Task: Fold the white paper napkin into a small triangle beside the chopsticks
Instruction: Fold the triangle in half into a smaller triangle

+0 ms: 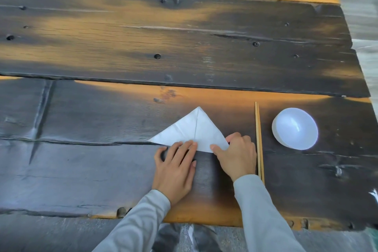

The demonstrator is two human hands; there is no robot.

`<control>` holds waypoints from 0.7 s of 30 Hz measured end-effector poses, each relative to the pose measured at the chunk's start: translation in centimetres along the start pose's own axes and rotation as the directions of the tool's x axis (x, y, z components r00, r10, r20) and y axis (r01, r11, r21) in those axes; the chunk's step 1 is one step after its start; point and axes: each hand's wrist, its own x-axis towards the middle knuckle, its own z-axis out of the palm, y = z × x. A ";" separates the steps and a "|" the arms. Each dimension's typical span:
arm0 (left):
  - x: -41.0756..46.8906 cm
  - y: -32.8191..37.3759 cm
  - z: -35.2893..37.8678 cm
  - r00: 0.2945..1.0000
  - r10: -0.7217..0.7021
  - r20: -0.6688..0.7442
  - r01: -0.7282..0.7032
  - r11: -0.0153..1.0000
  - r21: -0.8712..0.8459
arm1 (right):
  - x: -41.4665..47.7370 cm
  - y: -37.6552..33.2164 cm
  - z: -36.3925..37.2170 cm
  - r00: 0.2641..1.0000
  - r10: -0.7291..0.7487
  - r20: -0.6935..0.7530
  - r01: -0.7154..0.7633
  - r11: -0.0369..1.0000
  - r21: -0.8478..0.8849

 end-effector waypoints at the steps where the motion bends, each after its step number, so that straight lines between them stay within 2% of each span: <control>1: 0.1 0.0 0.1 1.000 -0.003 0.010 0.003 1.000 -0.005 | -0.1 -0.1 -0.1 1.000 0.014 0.014 -0.014 1.000 0.019; 7: 0.4 -0.3 0.2 1.000 -0.009 0.012 0.009 1.000 -0.018 | -0.6 -0.2 -0.5 0.997 0.029 0.068 -0.039 0.987 0.156; 11: 0.4 -0.4 0.3 1.000 0.008 -0.020 -0.009 0.999 -0.032 | -0.7 0.5 -0.9 0.993 0.011 0.113 -0.046 0.949 0.310; 16: 0.8 0.4 -0.2 1.000 -0.018 -0.004 0.018 0.999 -0.029 | -1.9 1.3 -1.2 0.991 0.005 0.131 -0.077 0.833 0.548; 21: 0.9 2.4 -0.3 0.998 -0.058 0.011 0.059 0.996 -0.063 | -4.4 1.2 -0.7 0.994 -0.083 0.064 0.016 0.720 0.694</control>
